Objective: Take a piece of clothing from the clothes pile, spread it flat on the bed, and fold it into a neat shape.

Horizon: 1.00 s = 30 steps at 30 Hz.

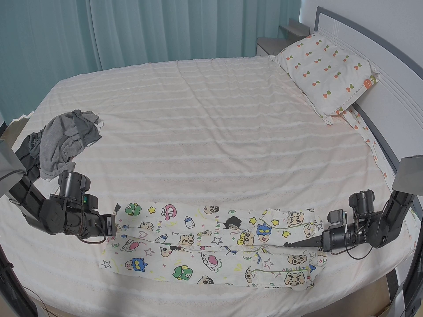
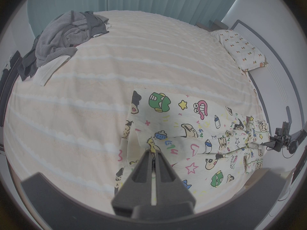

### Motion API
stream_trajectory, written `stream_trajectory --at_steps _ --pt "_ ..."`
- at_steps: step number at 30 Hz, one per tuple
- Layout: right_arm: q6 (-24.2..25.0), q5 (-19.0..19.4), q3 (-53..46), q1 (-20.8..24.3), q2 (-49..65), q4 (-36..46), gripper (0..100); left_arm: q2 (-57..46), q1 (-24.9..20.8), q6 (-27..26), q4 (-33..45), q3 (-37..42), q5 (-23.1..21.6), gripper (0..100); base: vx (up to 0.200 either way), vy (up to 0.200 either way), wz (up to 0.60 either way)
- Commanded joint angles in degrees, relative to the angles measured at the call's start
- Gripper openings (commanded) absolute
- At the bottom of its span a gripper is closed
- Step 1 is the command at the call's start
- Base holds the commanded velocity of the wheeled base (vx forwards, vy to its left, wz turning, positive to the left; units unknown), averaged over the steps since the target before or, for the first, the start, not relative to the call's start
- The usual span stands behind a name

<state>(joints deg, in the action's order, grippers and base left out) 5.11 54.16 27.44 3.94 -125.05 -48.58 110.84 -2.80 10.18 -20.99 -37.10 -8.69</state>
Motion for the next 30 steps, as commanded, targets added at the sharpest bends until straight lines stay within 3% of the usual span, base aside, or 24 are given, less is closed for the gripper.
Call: stream_trajectory --at_steps 1,28,29,30 --pt "-0.01 -0.02 -0.46 0.02 -0.37 -0.02 0 0.61 -0.01 0.1 -0.01 0.27 -0.01 0 0.0 0.0 0.0" --pt "-0.27 0.24 -1.69 0.11 -0.81 -0.2 0 5.18 3.24 -0.16 -0.19 0.27 0.61 0 0.0 0.0 0.0" --pt "-0.19 0.24 -1.69 0.02 -0.81 -0.2 0 5.18 3.24 -0.16 -0.19 0.27 0.43 100 0.0 0.0 0.0" --pt "-0.19 0.24 -1.69 0.02 -0.81 -0.29 0 5.18 3.33 -0.16 -0.19 0.27 0.43 100 0.0 0.0 0.0"
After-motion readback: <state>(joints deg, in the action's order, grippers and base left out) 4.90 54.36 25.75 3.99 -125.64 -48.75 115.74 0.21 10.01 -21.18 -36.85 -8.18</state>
